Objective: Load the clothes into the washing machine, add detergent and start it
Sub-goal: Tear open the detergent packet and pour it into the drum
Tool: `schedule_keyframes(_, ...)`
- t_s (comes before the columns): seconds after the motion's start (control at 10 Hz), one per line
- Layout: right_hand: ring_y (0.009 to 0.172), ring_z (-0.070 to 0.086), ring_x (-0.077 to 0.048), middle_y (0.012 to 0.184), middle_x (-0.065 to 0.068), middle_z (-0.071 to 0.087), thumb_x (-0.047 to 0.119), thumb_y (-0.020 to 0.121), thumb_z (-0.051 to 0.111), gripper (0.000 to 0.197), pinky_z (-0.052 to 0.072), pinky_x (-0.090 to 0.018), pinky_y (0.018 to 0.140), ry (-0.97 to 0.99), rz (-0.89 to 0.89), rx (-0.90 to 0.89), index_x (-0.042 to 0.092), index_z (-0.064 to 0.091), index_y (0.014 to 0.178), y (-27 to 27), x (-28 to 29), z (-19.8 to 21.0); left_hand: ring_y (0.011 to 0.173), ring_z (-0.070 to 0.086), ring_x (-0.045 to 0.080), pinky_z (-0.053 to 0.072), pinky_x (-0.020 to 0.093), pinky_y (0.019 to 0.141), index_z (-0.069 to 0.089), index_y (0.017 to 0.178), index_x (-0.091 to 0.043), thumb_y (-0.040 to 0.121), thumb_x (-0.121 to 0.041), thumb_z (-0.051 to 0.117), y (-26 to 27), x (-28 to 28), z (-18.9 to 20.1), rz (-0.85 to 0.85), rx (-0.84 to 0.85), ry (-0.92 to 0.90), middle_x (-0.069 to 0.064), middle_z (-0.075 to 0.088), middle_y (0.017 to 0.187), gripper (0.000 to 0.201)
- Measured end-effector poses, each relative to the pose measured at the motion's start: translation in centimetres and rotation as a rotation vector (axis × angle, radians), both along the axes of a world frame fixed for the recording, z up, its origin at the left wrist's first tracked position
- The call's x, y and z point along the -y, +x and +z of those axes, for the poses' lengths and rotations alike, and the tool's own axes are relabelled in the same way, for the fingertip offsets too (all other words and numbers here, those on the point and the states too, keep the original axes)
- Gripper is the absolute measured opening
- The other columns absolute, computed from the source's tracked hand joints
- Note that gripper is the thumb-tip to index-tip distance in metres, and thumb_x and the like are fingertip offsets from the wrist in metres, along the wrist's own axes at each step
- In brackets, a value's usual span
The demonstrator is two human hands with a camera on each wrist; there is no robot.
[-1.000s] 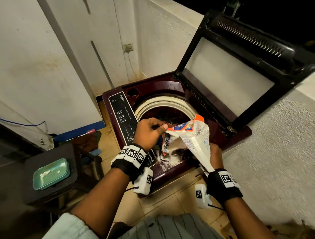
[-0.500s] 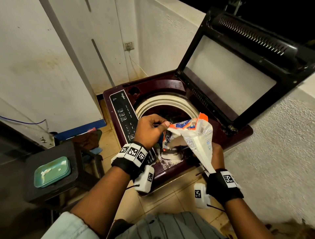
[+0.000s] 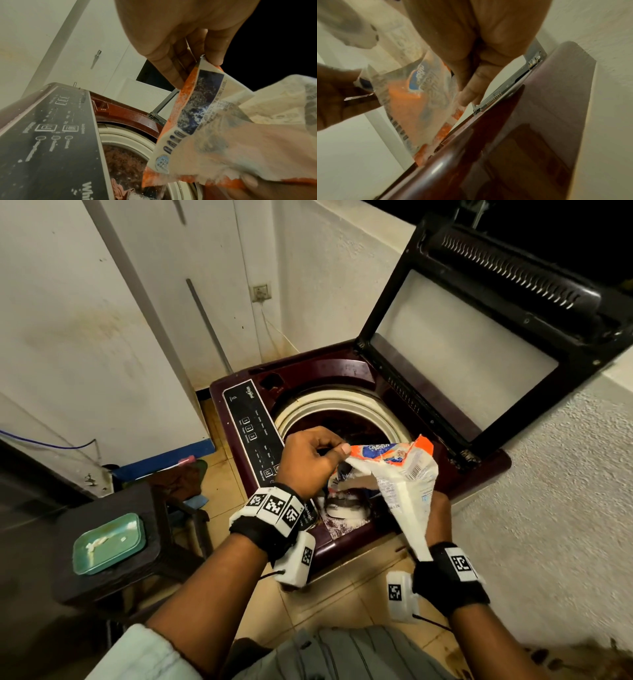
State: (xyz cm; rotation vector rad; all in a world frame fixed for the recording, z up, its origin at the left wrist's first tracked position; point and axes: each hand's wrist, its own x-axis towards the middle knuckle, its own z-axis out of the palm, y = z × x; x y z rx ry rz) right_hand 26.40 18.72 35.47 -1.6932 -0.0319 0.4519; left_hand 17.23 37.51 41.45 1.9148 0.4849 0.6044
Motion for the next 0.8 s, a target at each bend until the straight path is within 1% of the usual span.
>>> schedule_keyframes(0.1, 0.077, 0.062, -0.017, 0.059, 0.011, 0.062, 0.013, 0.095, 0.038, 0.033, 0.052, -0.014, 0.07, 0.055, -0.074, -0.034, 0.025, 0.055, 0.069, -0.4, -0.2, 0.7, 0.07, 0.065, 0.012, 0.053, 0.027, 0.067, 0.074, 0.076, -0.007, 0.082, -0.011, 0.072, 0.0, 0.3, 0.2, -0.002, 0.0, 0.049, -0.002, 0.068, 0.075, 0.007)
schedule_keyframes(0.2, 0.078, 0.056, -0.025, 0.058, 0.002, 0.062, 0.018, 0.083, 0.062, 0.021, 0.048, -0.041, 0.072, -0.016, 0.009, 0.083, 0.019, 0.063, 0.063, 0.7, 0.7, -2.2, 0.071, 0.065, 0.011, 0.052, 0.024, 0.067, 0.074, 0.076, -0.007, 0.082, -0.012, 0.072, 0.0, 0.6, 0.4, -0.006, -0.02, 0.067, -0.003, 0.069, 0.077, 0.008)
schedule_keyframes(0.3, 0.078, 0.057, -0.028, 0.071, -0.01, 0.06, 0.032, 0.074, 0.065, 0.017, 0.049, -0.045, 0.071, -0.007, 0.029, 0.076, 0.022, 0.064, 0.06, 0.4, 0.7, -1.7, 0.069, 0.064, 0.005, 0.048, 0.014, 0.063, 0.074, 0.077, -0.007, 0.083, -0.012, 0.072, -0.2, 1.0, 0.8, -0.024, -0.014, 0.093, -0.004, 0.067, 0.077, 0.008)
schedule_keyframes(0.4, 0.065, 0.057, -0.027, 0.064, -0.016, 0.057, 0.01, 0.083, 0.067, 0.021, 0.047, -0.032, 0.061, 0.017, -0.002, 0.018, 0.012, 0.058, 0.064, 0.2, 1.1, -2.5, 0.066, 0.063, -0.001, 0.044, 0.006, 0.057, 0.073, 0.077, -0.005, 0.084, -0.009, 0.071, -0.2, 1.1, 1.2, -0.045, -0.01, 0.076, -0.007, 0.065, 0.075, 0.009)
schedule_keyframes(0.5, 0.063, 0.056, -0.017, 0.066, -0.02, 0.06, 0.018, 0.078, 0.063, 0.02, 0.045, -0.034, 0.066, 0.091, -0.015, 0.021, 0.002, 0.055, 0.07, 0.0, 0.6, -1.4, 0.069, 0.064, 0.003, 0.05, 0.015, 0.062, 0.074, 0.077, -0.009, 0.084, -0.014, 0.071, -0.1, 1.1, 1.4, -0.055, -0.019, 0.136, -0.009, 0.066, 0.076, 0.009)
schedule_keyframes(0.6, 0.079, 0.067, -0.012, 0.084, -0.011, 0.067, 0.019, 0.082, 0.06, 0.006, 0.052, -0.03, 0.075, 0.124, -0.008, 0.002, 0.016, 0.062, 0.086, -0.7, 0.6, -1.8, 0.073, 0.065, 0.008, 0.052, 0.023, 0.067, 0.075, 0.077, -0.01, 0.083, -0.016, 0.071, 0.1, 0.9, 1.1, -0.053, -0.043, 0.133, -0.008, 0.067, 0.077, 0.009)
schedule_keyframes(0.7, 0.08, 0.063, -0.025, 0.088, -0.017, 0.067, 0.006, 0.092, 0.058, 0.016, 0.058, -0.038, 0.08, 0.131, -0.002, -0.021, 0.021, 0.062, 0.089, -0.3, 0.2, -1.7, 0.075, 0.065, 0.006, 0.053, 0.021, 0.068, 0.075, 0.078, -0.009, 0.083, -0.016, 0.071, -0.1, 1.2, 1.3, -0.077, -0.039, 0.177, -0.008, 0.067, 0.08, 0.01)
schedule_keyframes(0.8, 0.072, 0.067, -0.013, 0.076, 0.0, 0.065, 0.005, 0.097, 0.047, 0.02, 0.052, -0.016, 0.058, 0.203, -0.034, -0.108, 0.011, 0.065, 0.092, -0.5, 0.5, -1.3, 0.074, 0.064, 0.008, 0.054, 0.026, 0.068, 0.075, 0.078, -0.009, 0.083, -0.015, 0.071, 0.0, 1.3, 1.5, -0.091, -0.024, 0.167, -0.008, 0.067, 0.079, 0.009)
